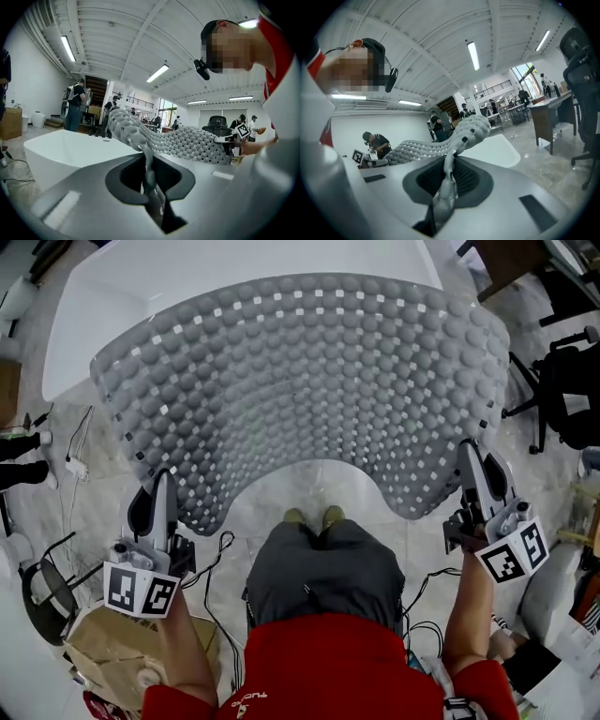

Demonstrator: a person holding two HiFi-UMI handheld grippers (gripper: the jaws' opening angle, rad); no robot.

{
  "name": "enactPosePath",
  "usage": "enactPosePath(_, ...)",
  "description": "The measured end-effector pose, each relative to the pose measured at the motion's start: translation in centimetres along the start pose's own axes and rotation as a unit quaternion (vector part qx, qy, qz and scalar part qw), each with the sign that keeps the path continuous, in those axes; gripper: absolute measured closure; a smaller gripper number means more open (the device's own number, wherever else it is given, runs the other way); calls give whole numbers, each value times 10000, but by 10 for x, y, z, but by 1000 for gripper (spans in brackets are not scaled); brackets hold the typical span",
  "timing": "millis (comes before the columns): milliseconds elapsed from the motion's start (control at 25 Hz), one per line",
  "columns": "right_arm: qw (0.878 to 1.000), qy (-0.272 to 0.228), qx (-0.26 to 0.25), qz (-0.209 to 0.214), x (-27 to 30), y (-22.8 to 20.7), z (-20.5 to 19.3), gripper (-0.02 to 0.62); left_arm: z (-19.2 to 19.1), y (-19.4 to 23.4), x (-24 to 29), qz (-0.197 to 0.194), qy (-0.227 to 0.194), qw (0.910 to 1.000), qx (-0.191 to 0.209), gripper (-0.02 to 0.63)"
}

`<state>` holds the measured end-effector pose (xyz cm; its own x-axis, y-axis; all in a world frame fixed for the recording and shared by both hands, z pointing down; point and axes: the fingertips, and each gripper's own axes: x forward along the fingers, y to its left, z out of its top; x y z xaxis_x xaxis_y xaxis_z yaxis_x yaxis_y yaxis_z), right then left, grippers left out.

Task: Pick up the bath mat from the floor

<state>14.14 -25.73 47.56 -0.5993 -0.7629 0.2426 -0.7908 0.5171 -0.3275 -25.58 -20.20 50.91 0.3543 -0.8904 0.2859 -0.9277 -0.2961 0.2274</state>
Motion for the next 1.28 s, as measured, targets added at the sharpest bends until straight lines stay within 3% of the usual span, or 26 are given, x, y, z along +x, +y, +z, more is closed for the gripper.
enactPosePath(360, 9971, -316, 630, 277, -12, -19, -5, 555, 43, -33, -6, 177, 203, 9985, 485, 568)
enactPosePath(600, 9995, -202, -130, 194, 4, -3, 2, 555, -4, -2, 4, -75, -313, 9995, -68, 568)
enactPosePath(840, 9984, -339, -165, 428, 3, 20, 11, 555, 8, 0, -10, -116, -384, 9992, 30, 568)
enactPosePath(1280, 9974, -480, -145, 511, -5, 19, 15, 557, 19, -11, -3, -267, -571, 9980, 74, 568)
